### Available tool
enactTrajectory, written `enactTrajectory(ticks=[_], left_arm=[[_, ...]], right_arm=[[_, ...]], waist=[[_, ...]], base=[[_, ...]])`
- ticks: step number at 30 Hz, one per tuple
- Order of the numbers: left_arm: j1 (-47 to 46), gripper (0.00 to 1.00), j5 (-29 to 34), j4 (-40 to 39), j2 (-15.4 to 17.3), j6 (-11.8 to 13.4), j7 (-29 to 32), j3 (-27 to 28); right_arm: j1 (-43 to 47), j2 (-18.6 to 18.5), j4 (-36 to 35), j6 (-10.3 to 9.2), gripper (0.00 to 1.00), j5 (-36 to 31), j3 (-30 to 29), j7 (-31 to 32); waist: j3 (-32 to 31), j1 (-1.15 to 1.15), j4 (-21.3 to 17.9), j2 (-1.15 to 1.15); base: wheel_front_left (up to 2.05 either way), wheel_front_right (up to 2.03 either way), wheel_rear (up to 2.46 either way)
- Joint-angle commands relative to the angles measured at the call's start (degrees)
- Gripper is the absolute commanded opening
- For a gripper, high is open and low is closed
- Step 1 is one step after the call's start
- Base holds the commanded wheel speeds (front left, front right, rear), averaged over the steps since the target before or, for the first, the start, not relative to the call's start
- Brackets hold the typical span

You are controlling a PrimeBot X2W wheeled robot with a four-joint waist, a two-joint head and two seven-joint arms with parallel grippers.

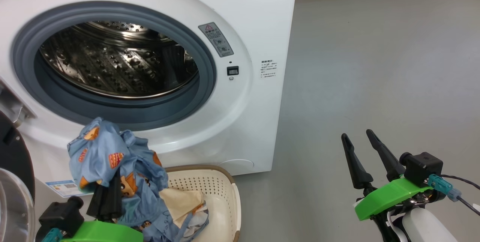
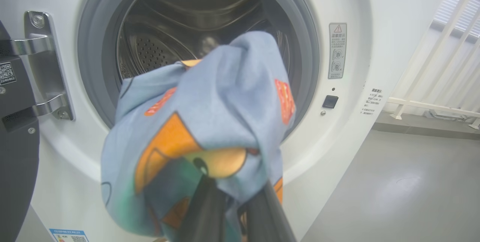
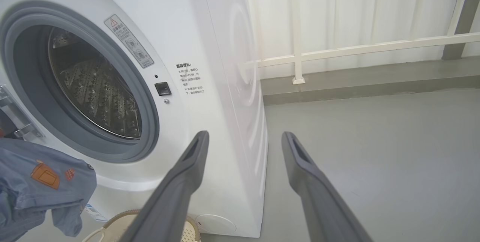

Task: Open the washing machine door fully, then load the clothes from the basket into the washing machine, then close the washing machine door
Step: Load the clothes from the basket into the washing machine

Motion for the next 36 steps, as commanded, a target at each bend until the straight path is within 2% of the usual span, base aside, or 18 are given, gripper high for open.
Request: enactTrajectory(ticks=[1, 10, 18, 24, 29, 36], left_arm=[[-1.31, 0.0, 0.77, -1.67, 0.92, -0.24, -0.51, 2.34], [-7.75, 0.0, 1.22, -0.45, 2.17, -0.98, -0.51, 2.78], [-15.94, 0.0, 0.69, 3.98, 3.39, -1.57, -0.51, 3.83], [-24.4, 0.0, 0.3, 9.39, 4.47, -2.3, -0.51, 5.44], [-32.91, 0.0, 0.14, 17.45, 5.87, -2.76, -0.51, 4.91], [-44.47, 0.0, 0.3, 25.85, 9.01, -2.95, -0.51, 4.23]], right_arm=[[-0.11, -0.6, -1.5, 0.32, 1.0, -0.01, 1.42, -0.47], [-0.98, -0.46, -1.83, 0.32, 1.0, -0.24, 1.96, -0.47], [-2.51, 0.04, -2.63, 0.32, 1.0, -0.71, 2.26, -0.47], [-4.27, 0.93, -3.66, 0.32, 1.0, -1.71, 2.29, -0.47], [-6.38, 2.08, -4.75, 0.32, 1.0, -2.75, 2.53, -0.47], [-10.1, 4.92, -6.6, 0.32, 1.0, -3.97, 3.09, -0.47]], waist=[[0.05, 0.0, -0.05, 0.0], [1.73, 0.0, -0.76, 0.0], [5.21, 0.0, -2.44, 0.0], [10.02, 0.0, -4.29, 0.0], [15.52, 0.0, -5.85, 0.0], [23.95, 0.0, -8.7, 0.0]], base=[[0.0, 0.0, 0.0], [0.0, 0.0, 0.0], [0.0, 0.0, 0.0], [0.0, 0.0, 0.0], [0.0, 0.0, 0.0], [0.0, 0.0, 0.0]])
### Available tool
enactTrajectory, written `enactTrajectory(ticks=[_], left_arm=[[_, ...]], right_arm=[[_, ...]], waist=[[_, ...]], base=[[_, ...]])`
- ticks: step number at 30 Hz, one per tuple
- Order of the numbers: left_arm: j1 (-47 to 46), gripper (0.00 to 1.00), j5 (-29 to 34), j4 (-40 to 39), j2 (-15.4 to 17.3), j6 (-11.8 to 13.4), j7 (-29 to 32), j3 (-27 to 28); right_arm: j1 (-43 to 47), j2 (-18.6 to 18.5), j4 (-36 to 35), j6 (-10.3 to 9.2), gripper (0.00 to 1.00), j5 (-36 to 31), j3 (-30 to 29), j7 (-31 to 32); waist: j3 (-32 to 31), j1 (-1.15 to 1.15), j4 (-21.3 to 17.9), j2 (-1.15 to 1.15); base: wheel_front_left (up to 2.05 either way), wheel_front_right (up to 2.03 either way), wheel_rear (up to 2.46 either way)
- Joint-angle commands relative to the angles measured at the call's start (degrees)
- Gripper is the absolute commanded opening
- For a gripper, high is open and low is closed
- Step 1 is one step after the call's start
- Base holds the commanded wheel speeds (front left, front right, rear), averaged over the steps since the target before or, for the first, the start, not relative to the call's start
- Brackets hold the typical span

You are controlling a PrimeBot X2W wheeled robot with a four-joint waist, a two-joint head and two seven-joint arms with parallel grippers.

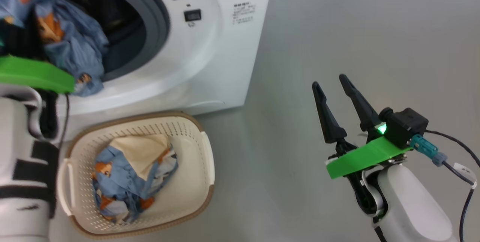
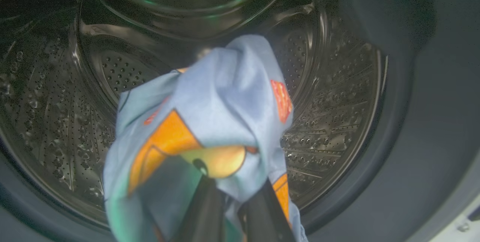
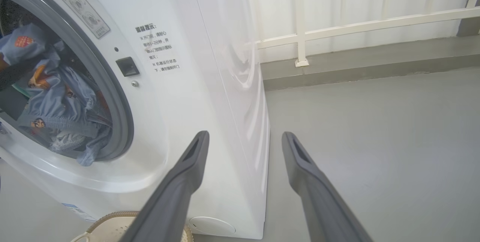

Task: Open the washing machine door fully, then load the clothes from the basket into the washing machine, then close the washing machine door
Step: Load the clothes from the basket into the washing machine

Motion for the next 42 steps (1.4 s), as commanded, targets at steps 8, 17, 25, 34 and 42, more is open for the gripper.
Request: enactTrajectory(ticks=[8, 17, 25, 34, 42], left_arm=[[-11.73, 0.0, -1.89, 5.11, 7.92, -0.27, -0.37, -0.38], [-22.36, 0.0, 0.01, 6.91, 13.66, -0.28, -0.37, -1.61], [-24.27, 0.0, 4.08, -0.58, 13.45, -0.28, -0.37, 3.01], [-24.9, 1.0, 6.08, 12.73, 11.1, 0.12, -0.37, 3.63], [-25.94, 1.0, 6.01, 22.64, 10.12, -0.04, -0.21, 2.03]], right_arm=[[-2.39, 1.83, -3.47, 0.32, 1.0, -1.04, 0.31, -0.47], [-2.07, 2.03, -6.39, 0.32, 1.0, 0.45, -0.02, -0.47], [-2.02, 2.04, -7.4, 0.32, 1.0, 1.29, 0.01, -0.47], [-2.17, 2.04, -6.73, 0.32, 1.0, 1.65, 0.54, -0.47], [-2.51, 2.05, -5.55, 0.32, 1.0, 1.52, 1.4, -0.47]], waist=[[13.66, 0.0, -6.91, 0.0], [19.78, 0.0, -10.83, 0.0], [21.21, 0.0, -11.85, 0.0], [20.3, 0.0, -11.2, 0.0], [16.67, 0.0, -10.54, 0.0]], base=[[0.0, 0.0, 0.0], [0.0, 0.0, 0.0], [0.0, 0.0, 0.0], [0.0, 0.0, 0.0], [0.0, 0.0, 0.0]])
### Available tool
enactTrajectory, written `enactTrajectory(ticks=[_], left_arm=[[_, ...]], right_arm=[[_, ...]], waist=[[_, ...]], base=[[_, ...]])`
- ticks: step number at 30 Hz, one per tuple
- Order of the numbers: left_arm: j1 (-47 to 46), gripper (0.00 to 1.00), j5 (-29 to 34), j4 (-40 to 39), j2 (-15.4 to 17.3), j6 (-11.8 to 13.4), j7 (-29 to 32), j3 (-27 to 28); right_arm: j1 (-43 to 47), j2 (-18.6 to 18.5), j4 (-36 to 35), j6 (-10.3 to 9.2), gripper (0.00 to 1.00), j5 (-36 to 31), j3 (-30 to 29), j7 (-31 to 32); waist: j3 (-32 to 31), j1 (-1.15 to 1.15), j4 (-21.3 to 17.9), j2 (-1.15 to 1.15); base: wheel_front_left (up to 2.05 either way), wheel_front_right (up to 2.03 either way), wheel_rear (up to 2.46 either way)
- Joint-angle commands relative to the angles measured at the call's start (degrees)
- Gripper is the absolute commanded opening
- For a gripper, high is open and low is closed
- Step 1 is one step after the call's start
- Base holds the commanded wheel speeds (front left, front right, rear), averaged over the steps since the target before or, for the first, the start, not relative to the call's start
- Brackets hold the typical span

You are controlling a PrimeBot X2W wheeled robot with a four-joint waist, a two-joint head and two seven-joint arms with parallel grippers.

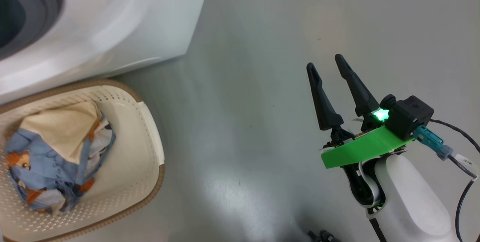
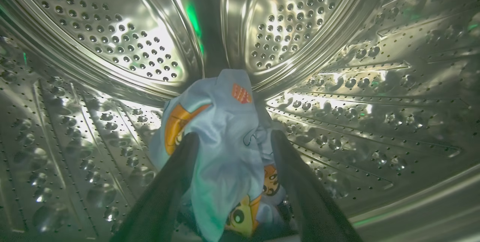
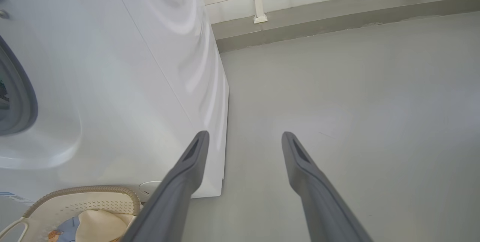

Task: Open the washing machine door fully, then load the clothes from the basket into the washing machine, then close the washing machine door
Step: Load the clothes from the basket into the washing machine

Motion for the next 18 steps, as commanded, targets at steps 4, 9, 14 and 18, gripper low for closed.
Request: enactTrajectory(ticks=[4, 9, 14, 18], left_arm=[[1.64, 1.0, 0.1, -0.89, 1.87, -0.16, -0.35, -0.17], [5.39, 1.0, 0.3, -4.77, 1.4, -0.23, -0.37, -0.12], [10.37, 1.0, 0.16, -7.86, 0.5, -0.28, -0.38, 0.03], [15.27, 1.0, -0.61, -10.22, -0.64, -0.29, -0.38, -0.78]], right_arm=[[0.57, 0.19, -0.75, 0.32, 1.0, 0.31, 0.78, -0.46], [0.67, 0.19, -0.68, 0.32, 1.0, -0.46, -0.11, -0.46], [1.31, 0.19, 0.3, 0.32, 1.0, -1.13, -0.66, -0.46], [2.14, 0.19, 1.34, 0.32, 1.0, -1.69, -1.16, -0.46]], waist=[[-3.46, 0.0, 0.89, 0.0], [-6.35, 0.0, 2.14, 0.0], [-10.26, 0.0, 3.62, 0.0], [-13.8, 0.0, 4.91, 0.0]], base=[[0.0, 0.0, 0.0], [0.0, 0.0, 0.0], [0.0, 0.0, 0.0], [0.0, 0.0, 0.0]])
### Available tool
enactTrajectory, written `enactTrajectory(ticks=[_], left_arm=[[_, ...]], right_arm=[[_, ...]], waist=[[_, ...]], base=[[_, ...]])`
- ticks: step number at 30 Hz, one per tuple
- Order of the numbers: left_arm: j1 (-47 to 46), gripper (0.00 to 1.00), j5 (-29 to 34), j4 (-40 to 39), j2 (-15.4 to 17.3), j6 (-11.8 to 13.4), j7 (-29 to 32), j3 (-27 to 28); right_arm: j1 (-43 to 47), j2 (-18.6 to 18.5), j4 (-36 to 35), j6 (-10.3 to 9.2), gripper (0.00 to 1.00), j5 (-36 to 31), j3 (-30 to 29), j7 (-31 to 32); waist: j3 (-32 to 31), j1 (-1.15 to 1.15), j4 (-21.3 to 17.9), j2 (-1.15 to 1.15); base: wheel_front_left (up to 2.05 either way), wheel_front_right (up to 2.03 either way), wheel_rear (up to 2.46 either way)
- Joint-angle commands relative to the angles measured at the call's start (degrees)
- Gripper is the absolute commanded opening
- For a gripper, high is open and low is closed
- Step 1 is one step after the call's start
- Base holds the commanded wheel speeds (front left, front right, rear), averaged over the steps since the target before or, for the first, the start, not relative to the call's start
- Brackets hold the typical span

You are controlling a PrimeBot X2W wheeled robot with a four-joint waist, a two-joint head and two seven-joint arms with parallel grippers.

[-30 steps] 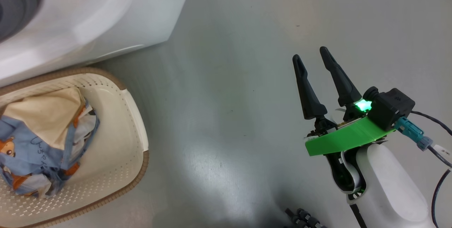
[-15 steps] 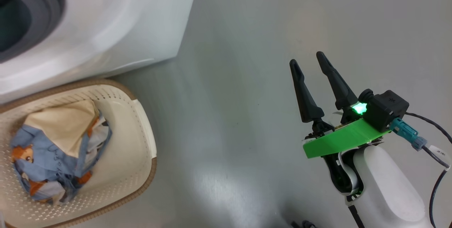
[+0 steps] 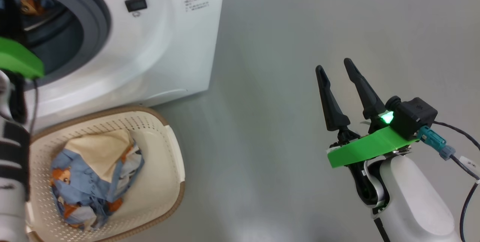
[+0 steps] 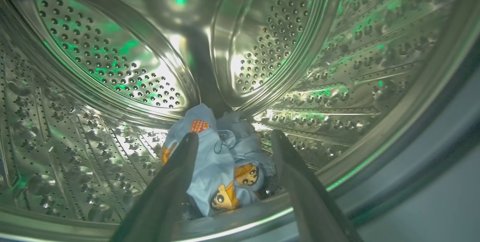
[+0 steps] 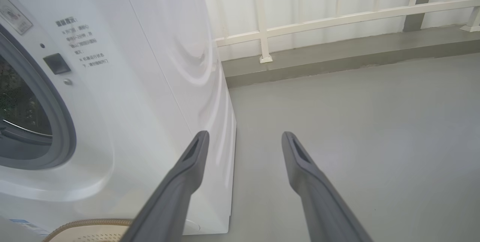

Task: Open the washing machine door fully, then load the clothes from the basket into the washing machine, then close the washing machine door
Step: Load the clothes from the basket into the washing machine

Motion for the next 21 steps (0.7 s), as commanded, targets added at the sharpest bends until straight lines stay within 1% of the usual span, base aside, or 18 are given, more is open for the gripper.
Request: enactTrajectory(ticks=[1, 4, 5, 6, 7, 10, 14, 21], left_arm=[[3.69, 1.0, -0.8, -2.71, 1.72, -0.18, -0.36, 0.12], [7.61, 1.0, -1.61, -4.71, 0.96, -0.19, -0.36, -0.23], [7.61, 1.0, -1.61, -4.71, 0.96, -0.19, -0.36, -0.23], [10.2, 1.0, -2.06, -6.35, 0.49, -0.19, -0.36, -0.22], [10.2, 1.0, -2.06, -6.35, 0.49, -0.19, -0.36, -0.22], [14.27, 1.0, -2.3, -9.08, -0.22, -0.19, -0.36, 0.12], [19.48, 1.0, -0.97, -13.21, -1.04, -0.19, -0.37, 0.48], [27.47, 1.0, -0.11, -19.76, -3.87, -0.18, -0.37, 3.38]], right_arm=[[2.07, 0.19, -0.51, 0.32, 1.0, -0.71, 0.54, -0.46], [2.91, -0.15, 0.17, 0.32, 1.0, -0.83, 0.41, -0.46], [2.91, -0.15, 0.17, 0.32, 1.0, -0.83, 0.41, -0.46], [3.43, -0.56, 0.55, 0.32, 1.0, -0.69, 0.54, -0.46], [3.43, -0.56, 0.55, 0.32, 1.0, -0.69, 0.54, -0.46], [4.27, -1.16, 1.0, 0.32, 1.0, -0.35, 0.72, -0.46], [5.26, -2.14, 1.45, 0.32, 1.0, 0.19, 0.87, -0.46], [6.64, -3.52, 1.48, 0.32, 1.0, 0.77, 0.85, -0.46]], waist=[[-5.03, 0.0, 2.46, 0.0], [-7.69, 0.0, 3.4, 0.0], [-7.69, 0.0, 3.4, 0.0], [-9.34, 0.0, 3.99, 0.0], [-9.34, 0.0, 3.99, 0.0], [-11.65, 0.0, 4.84, 0.0], [-14.29, 0.0, 6.08, 0.0], [-17.88, 0.0, 8.2, 0.0]], base=[[0.0, 0.0, 0.0], [0.0, 0.0, 0.0], [0.0, 0.0, 0.0], [0.0, 0.0, 0.0], [0.0, 0.0, 0.0], [0.0, 0.0, 0.0], [0.0, 0.0, 0.0], [0.0, 0.0, 0.0]])
